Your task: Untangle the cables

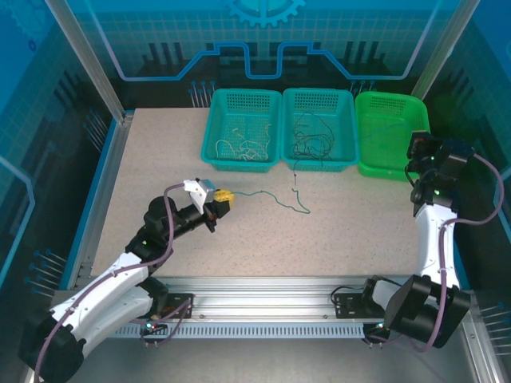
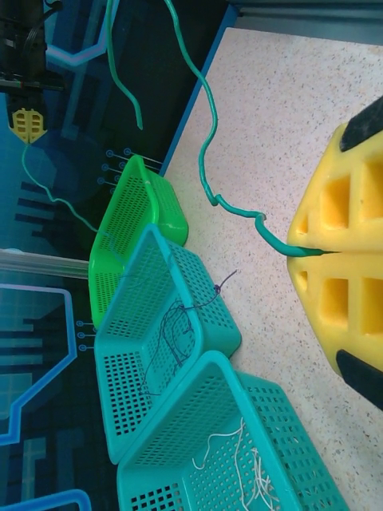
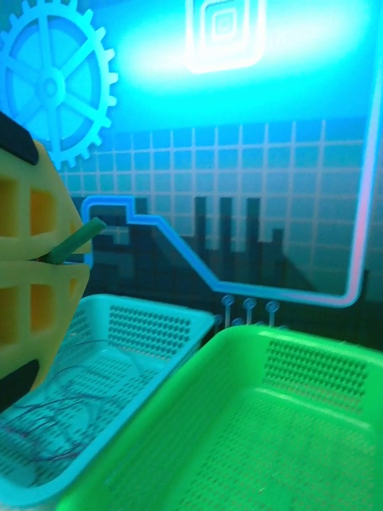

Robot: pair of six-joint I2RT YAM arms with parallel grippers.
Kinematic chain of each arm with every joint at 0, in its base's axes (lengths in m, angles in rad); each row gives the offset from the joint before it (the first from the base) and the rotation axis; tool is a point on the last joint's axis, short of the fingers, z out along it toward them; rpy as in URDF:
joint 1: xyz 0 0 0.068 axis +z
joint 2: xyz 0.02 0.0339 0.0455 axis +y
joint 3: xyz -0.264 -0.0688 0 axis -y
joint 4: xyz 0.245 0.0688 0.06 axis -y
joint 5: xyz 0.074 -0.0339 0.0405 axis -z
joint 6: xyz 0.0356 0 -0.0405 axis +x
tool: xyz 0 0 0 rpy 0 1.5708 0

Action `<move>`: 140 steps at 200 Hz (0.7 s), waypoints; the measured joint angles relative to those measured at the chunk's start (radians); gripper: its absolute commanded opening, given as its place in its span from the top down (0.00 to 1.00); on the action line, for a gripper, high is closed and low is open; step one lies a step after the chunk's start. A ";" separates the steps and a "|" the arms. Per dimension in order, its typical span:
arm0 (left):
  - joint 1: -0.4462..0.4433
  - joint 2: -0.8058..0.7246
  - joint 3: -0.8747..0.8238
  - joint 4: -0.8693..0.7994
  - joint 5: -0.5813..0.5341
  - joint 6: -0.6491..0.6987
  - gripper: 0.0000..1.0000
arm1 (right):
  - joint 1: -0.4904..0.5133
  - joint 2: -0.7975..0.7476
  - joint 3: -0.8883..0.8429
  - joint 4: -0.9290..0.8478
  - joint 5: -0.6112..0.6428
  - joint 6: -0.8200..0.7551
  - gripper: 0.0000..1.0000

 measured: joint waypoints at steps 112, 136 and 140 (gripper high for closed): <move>0.000 0.042 0.000 0.033 -0.006 -0.002 1.00 | 0.060 -0.046 -0.169 0.301 0.513 -0.174 1.00; 0.000 0.074 -0.001 0.063 -0.004 -0.003 1.00 | 0.044 0.042 -0.208 0.347 0.552 -0.216 1.00; 0.000 0.078 -0.001 0.066 -0.004 -0.003 1.00 | 0.042 0.066 -0.211 0.356 0.550 -0.223 1.00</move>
